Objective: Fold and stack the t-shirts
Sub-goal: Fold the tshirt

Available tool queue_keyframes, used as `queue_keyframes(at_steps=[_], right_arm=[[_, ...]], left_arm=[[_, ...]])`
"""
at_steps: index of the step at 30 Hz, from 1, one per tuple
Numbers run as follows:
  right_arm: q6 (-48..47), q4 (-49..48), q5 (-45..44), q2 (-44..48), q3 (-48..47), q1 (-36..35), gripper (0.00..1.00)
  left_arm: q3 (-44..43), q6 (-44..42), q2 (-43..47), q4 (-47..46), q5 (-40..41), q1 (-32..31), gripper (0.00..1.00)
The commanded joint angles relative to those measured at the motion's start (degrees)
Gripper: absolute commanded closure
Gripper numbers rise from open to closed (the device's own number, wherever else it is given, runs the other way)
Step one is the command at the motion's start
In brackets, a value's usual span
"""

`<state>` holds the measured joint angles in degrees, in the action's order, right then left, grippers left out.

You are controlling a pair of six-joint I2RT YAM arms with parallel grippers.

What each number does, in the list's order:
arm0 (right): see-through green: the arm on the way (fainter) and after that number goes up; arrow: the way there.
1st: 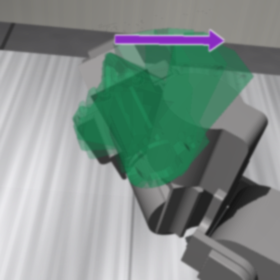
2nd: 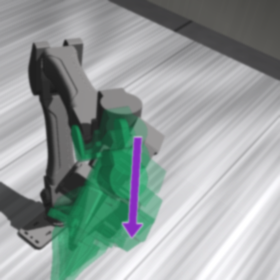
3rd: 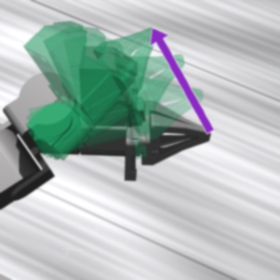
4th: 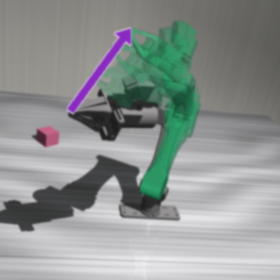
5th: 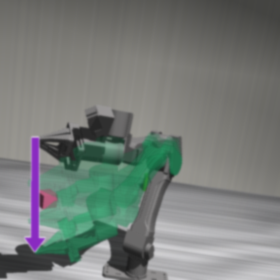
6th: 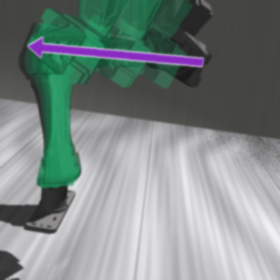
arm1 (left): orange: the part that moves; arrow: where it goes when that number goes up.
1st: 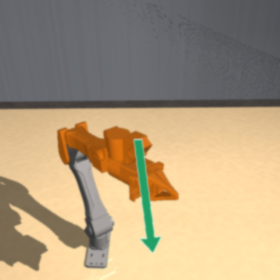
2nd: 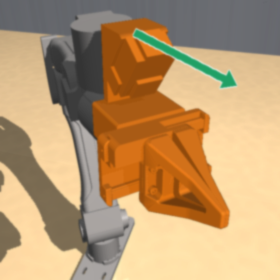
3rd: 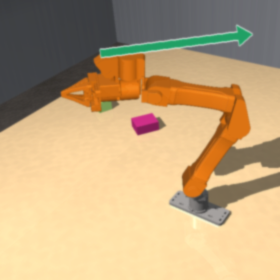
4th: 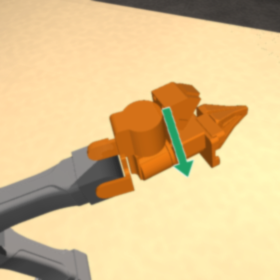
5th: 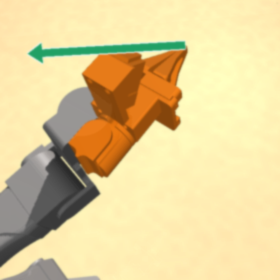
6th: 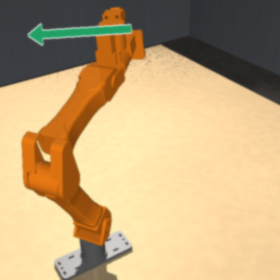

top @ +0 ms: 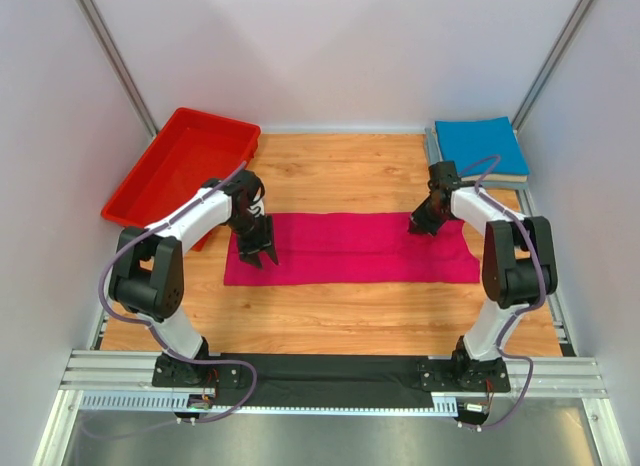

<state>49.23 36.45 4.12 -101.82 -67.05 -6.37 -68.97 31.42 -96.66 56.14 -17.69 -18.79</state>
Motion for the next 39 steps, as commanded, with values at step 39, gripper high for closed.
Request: queue_keyframes(at_steps=[39], right_arm=[[-5.3, 5.8, -7.8, 7.9, 5.8, -0.7, 0.77]], left_arm=[[5.0, -1.6, -6.9, -3.5, 10.7, -0.2, 0.48]])
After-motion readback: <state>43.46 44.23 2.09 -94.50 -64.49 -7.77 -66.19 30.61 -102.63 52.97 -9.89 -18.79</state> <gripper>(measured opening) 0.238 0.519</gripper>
